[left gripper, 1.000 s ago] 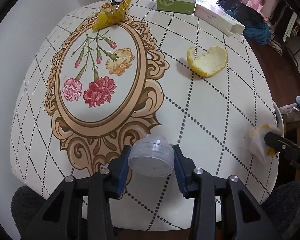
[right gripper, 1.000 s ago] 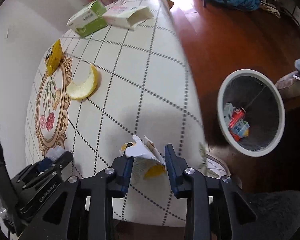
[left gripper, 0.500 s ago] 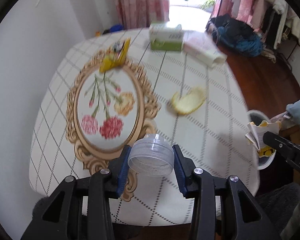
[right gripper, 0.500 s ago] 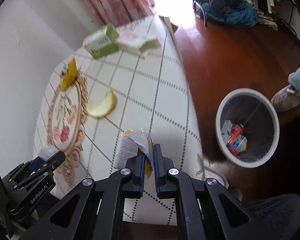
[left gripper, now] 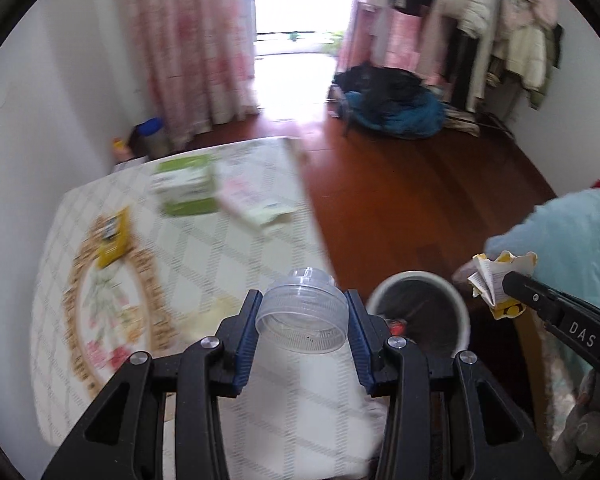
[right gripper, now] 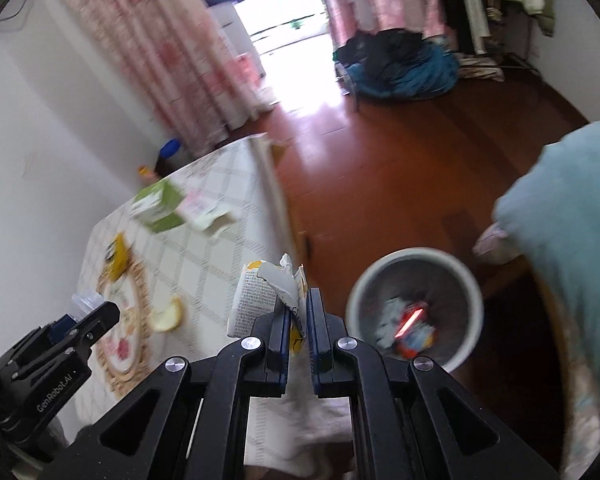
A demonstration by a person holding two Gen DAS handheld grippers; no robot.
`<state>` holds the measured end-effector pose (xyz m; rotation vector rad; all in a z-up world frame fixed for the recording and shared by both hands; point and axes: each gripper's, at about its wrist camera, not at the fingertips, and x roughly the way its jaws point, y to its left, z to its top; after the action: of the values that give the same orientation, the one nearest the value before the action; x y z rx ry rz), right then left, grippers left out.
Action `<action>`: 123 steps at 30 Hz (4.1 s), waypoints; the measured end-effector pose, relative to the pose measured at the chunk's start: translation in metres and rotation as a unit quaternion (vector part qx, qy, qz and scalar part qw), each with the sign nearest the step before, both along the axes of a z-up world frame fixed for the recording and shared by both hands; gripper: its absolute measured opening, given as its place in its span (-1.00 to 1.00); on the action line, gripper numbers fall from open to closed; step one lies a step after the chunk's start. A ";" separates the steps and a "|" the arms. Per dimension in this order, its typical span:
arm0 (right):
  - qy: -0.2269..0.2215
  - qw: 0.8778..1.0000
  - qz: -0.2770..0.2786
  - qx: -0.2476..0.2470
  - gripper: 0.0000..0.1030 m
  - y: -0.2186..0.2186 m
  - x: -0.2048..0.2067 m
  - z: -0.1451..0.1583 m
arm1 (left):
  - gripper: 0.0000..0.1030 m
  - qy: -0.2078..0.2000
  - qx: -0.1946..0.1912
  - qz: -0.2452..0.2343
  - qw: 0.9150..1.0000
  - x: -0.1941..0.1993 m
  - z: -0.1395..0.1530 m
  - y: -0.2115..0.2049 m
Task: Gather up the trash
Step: 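Carry the cup and paper scraps over the wastebasket and release them, then move both open tools back over the table, then grasp the panda snack wrapper with the left tool while the right tool grasps the pink box, then carry the wrapper and pink box over the wastebasket and release both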
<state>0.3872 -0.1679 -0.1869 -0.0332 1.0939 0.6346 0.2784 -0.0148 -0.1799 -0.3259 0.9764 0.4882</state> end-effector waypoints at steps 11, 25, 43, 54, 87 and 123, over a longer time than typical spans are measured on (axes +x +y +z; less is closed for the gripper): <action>0.059 0.994 -0.080 -0.054 -0.84 -0.093 0.090 -0.077 | -0.27 0.052 -0.112 -0.098 0.987 0.127 -0.073 -0.057; 0.137 0.981 -0.091 -0.106 -0.80 -0.103 0.121 -0.181 | 0.63 0.109 -0.199 -0.095 0.969 0.167 -0.139 -0.057; 0.051 0.988 -0.074 -0.124 1.00 -0.057 0.077 -0.100 | 0.93 0.073 -0.052 -0.025 0.996 0.077 -0.060 -0.007; 0.027 0.996 0.053 -0.073 1.00 0.083 0.030 -0.039 | 1.00 0.055 0.003 0.123 0.991 -0.030 -0.029 0.141; 0.008 0.959 0.227 -0.171 0.34 0.379 0.042 -0.151 | -0.07 0.137 -0.040 0.178 0.974 -0.041 -0.141 0.306; 0.024 0.980 0.160 -0.113 0.01 0.242 -0.021 -0.053 | -0.11 0.039 -0.030 0.148 0.988 -0.088 -0.028 0.158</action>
<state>0.3666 0.0738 -0.2396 -0.3983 1.2149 0.7984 0.1908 0.1429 -0.2076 -0.5136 1.0256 0.7478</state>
